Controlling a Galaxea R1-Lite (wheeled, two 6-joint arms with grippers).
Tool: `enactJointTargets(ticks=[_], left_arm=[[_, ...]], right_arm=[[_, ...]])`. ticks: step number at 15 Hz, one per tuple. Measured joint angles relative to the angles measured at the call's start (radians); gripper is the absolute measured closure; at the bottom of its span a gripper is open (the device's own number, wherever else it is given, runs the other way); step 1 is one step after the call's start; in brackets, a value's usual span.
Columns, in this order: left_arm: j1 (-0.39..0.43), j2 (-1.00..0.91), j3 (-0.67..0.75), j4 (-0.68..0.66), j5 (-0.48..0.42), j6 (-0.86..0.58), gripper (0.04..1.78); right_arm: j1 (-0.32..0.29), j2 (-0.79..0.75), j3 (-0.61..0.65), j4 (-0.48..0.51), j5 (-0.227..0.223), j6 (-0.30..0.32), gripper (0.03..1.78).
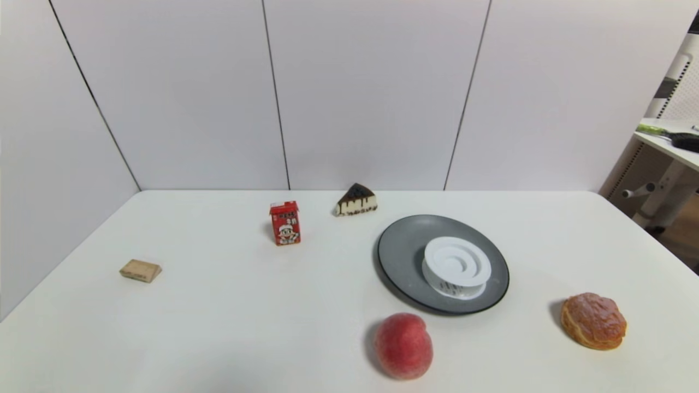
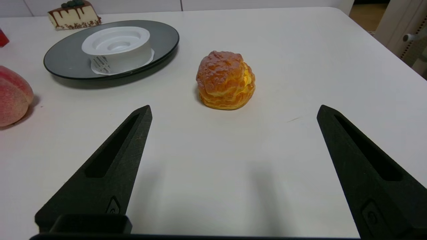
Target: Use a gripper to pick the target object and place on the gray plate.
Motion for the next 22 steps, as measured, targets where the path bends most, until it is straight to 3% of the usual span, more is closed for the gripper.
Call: enactJointTargets(ticks=[6,22], left_arm=[[0.018,-0.23,0.001,0.072,0.0,-0.076,0.13],[0.019,-0.258,0.001,0.073,0.0,-0.078,0.13]], right_arm=[[0.0,0.0,0.0,0.0,0.0,0.0,0.1],[0.0,0.0,-0.001,0.01,-0.007,-0.002,0.1]])
